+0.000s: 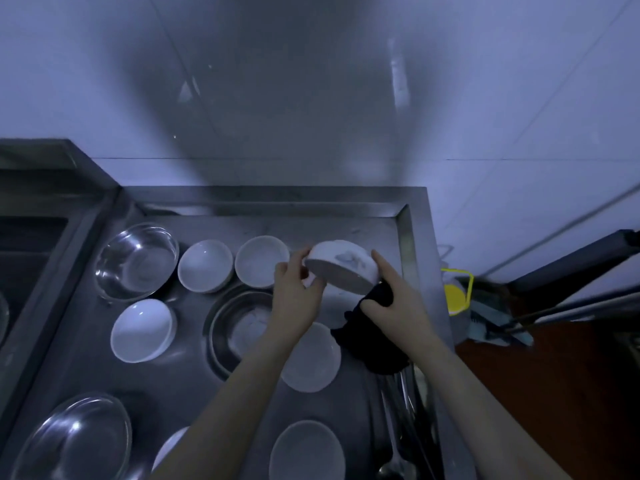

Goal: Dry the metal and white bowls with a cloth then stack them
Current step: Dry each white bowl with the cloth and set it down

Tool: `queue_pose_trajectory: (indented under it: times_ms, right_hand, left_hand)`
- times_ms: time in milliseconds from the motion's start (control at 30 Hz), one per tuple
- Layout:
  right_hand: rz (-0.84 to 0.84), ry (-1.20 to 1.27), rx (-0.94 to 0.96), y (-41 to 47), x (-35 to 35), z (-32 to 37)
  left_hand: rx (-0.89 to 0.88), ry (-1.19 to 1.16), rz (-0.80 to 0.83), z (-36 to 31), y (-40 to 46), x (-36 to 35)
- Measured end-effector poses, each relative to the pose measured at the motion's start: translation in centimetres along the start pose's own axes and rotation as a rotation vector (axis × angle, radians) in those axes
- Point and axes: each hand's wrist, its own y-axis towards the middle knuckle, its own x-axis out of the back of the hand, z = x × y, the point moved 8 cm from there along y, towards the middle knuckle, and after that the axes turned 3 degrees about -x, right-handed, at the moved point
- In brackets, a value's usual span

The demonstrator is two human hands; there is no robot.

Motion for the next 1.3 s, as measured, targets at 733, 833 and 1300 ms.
queue_pose_trajectory:
  times_ms: [733, 833, 1300]
  right_hand:
    - [-0.079, 0.031, -0.021, 0.3, -0.5, -4.2]
    - [-0.094, 0.024, 0.004, -0.4, -0.6, -3.6]
    - [-0.065, -0.029, 0.026, -7.2, -2.1, -5.1]
  left_hand:
    - [0.430, 0.160, 0.080, 12.0, 6.4, -3.1]
    - [0.389, 0.226, 0.108, 11.2, 4.3, -1.8]
    - [0.483, 0.052, 0.091, 16.3, -8.1, 1.3]
